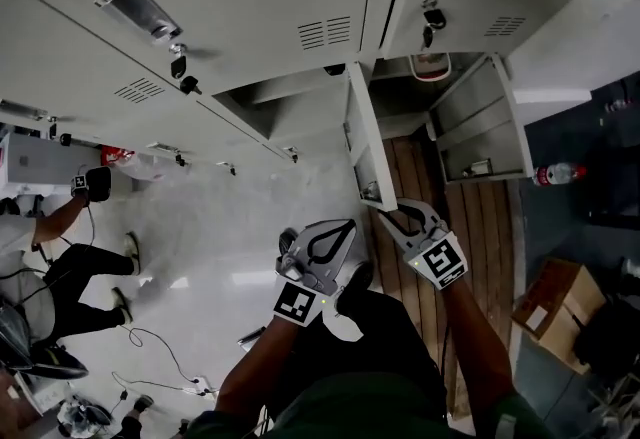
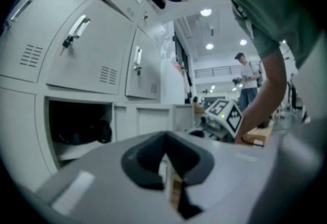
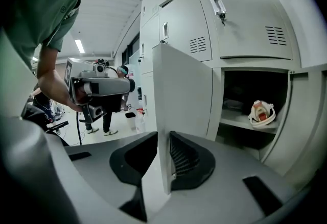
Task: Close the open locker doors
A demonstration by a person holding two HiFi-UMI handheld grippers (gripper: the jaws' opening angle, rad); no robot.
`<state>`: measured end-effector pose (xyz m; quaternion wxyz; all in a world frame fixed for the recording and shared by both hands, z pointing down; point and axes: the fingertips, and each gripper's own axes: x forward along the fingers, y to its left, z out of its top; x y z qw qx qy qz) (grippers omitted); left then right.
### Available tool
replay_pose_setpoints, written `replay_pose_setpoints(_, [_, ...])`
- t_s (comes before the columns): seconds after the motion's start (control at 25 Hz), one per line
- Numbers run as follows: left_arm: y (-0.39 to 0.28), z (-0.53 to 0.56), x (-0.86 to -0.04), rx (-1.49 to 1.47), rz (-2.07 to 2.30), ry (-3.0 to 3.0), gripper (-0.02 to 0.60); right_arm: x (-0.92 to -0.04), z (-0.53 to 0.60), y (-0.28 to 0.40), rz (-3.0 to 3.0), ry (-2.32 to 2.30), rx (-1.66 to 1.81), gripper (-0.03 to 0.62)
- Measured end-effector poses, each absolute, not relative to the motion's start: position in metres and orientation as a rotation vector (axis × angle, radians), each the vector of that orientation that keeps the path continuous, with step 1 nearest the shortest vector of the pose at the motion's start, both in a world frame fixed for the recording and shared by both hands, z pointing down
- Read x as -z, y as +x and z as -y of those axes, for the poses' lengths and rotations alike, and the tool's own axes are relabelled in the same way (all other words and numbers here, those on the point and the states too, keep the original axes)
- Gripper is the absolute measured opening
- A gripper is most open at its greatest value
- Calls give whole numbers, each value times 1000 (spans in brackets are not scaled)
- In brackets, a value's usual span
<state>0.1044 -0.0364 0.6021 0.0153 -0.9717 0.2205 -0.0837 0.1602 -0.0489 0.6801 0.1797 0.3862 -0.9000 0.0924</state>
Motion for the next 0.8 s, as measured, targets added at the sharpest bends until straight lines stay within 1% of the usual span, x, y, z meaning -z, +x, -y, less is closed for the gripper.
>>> replay_pose_setpoints(0.32, [83, 50, -601, 259, -727, -3018, 2, -677, 54, 136, 2548, 1082, -267, 67])
replay_pose_setpoints(0.8, [11, 91, -600, 269, -827, -2998, 2, -676, 89, 40, 2595, 961, -252, 67])
